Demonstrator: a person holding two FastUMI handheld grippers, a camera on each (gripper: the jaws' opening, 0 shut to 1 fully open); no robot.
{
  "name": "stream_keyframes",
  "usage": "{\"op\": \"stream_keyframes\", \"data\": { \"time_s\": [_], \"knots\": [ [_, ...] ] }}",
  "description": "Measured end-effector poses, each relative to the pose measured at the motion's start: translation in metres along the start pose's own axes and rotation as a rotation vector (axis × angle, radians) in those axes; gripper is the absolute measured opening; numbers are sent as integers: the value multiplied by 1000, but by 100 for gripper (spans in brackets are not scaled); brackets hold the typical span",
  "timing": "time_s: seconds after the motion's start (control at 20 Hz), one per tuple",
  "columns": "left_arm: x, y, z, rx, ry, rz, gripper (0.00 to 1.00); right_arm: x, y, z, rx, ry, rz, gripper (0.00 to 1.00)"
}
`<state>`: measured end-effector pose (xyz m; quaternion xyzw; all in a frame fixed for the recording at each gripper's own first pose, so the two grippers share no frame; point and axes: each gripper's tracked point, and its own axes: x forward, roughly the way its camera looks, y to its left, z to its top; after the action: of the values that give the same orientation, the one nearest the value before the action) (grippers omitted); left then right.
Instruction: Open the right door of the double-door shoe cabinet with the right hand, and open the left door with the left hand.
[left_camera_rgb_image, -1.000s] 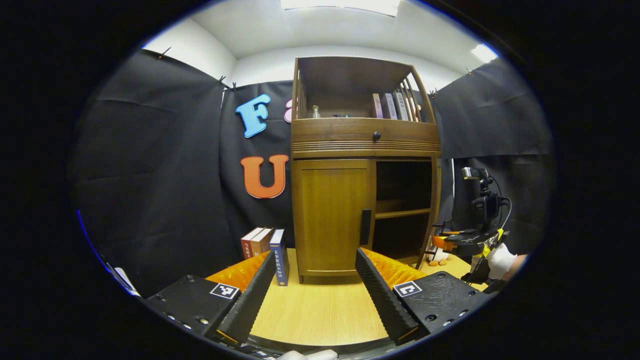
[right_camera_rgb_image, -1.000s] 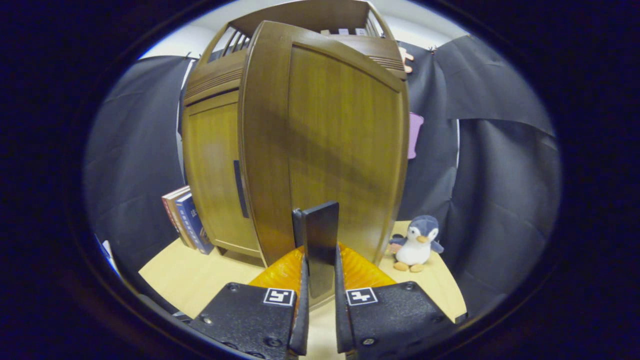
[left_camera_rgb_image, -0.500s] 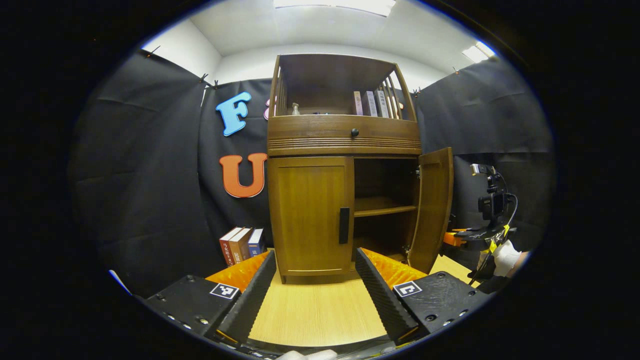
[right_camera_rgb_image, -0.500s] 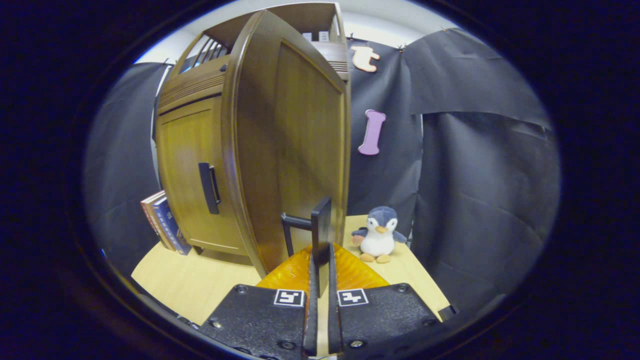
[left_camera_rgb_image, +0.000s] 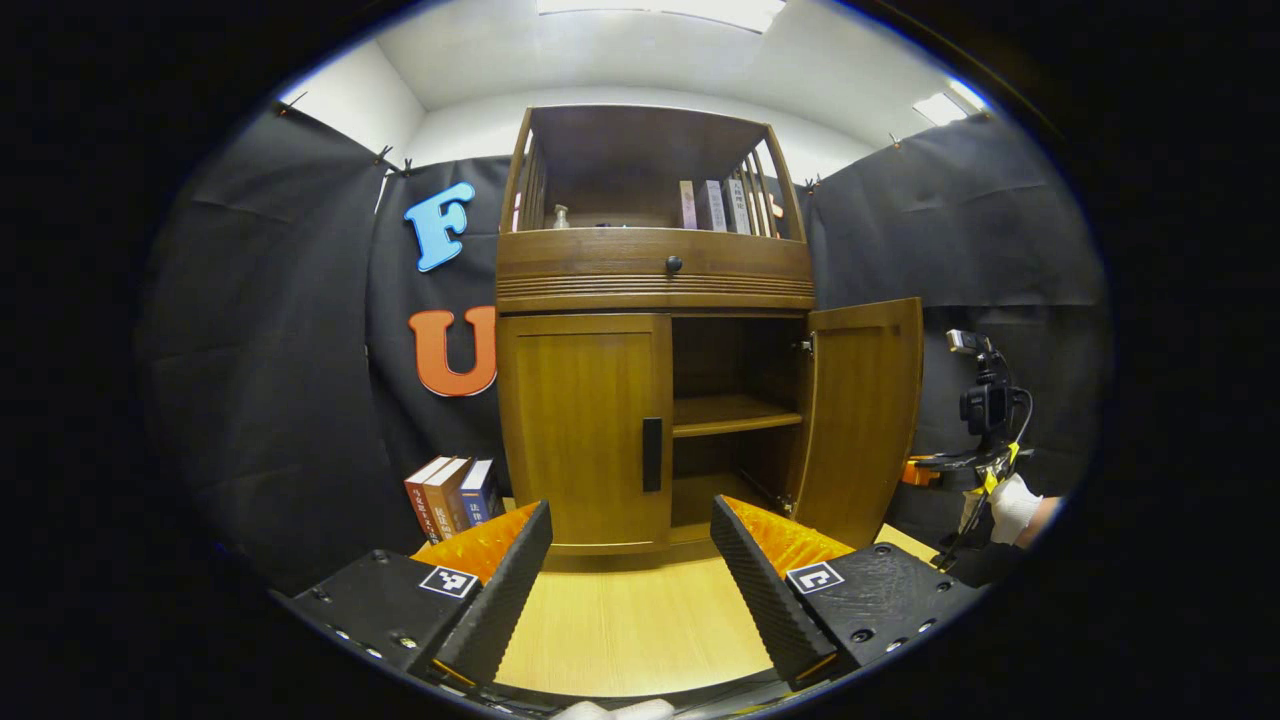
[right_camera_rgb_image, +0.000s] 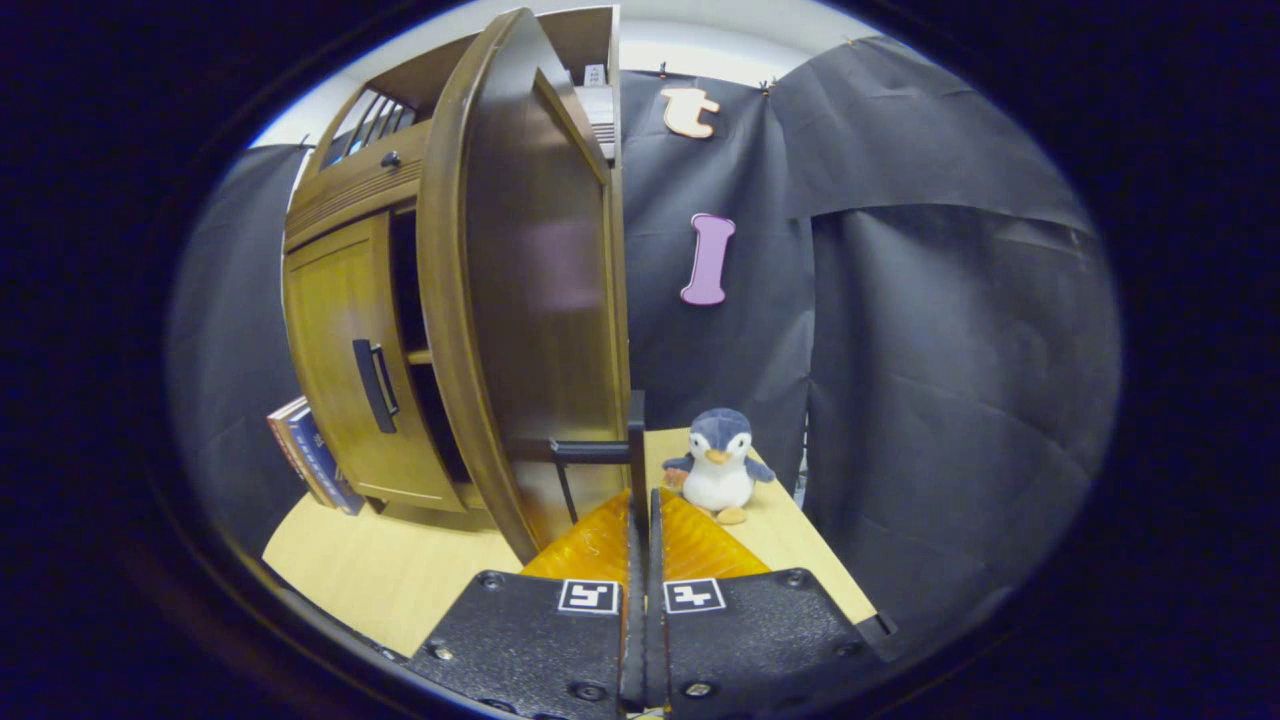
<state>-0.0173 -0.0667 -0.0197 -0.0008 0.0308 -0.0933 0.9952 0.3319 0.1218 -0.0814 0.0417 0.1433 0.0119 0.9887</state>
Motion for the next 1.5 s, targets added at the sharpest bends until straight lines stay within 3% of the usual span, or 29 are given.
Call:
{"op": "stream_keyframes", "data": {
  "time_s": [0.05,0.25,0.3,0.4,0.45,0.65,0.75,0.8,0.85,0.9,1.15,1.2,1.25,1.3,1.5],
  "knots": [
    [1,-7,1,2,-3,1,96,-1,2,-1,2,4,17,4],
    [7,-41,4,-22,-1,-5,100,-5,1,-3,-25,19,88,4],
    [7,-51,5,-26,-3,-4,96,-5,1,-3,-31,23,107,4],
    [8,-67,6,-29,-1,12,100,-6,2,-3,-39,32,148,4],
    [10,-76,6,-34,-1,20,96,-7,2,-4,-49,35,168,4],
    [6,-106,7,-55,3,43,96,-8,-2,-4,-104,38,239,4],
    [3,-114,7,-49,5,62,100,-7,0,-3,-129,39,272,4],
    [2,-116,6,-45,5,73,96,-7,0,-2,-149,39,288,4],
    [1,-116,5,-42,6,86,100,-6,-2,-3,-170,37,302,4],
    [-1,-117,4,-40,7,97,96,-5,-3,-2,-182,37,309,4],
    [-6,-115,-1,-49,15,118,100,-7,-5,0,-193,62,349,7],
    [-5,-112,-2,-48,14,119,96,-10,-7,1,-207,60,353,8],
    [-5,-109,-2,-47,13,118,100,-12,-11,2,-222,51,352,14],
    [-5,-106,-1,-48,14,120,100,-16,-16,5,-231,36,342,26],
    [2,-95,0,-65,14,102,96,-26,-38,23,-178,-22,213,85]
  ]
}}
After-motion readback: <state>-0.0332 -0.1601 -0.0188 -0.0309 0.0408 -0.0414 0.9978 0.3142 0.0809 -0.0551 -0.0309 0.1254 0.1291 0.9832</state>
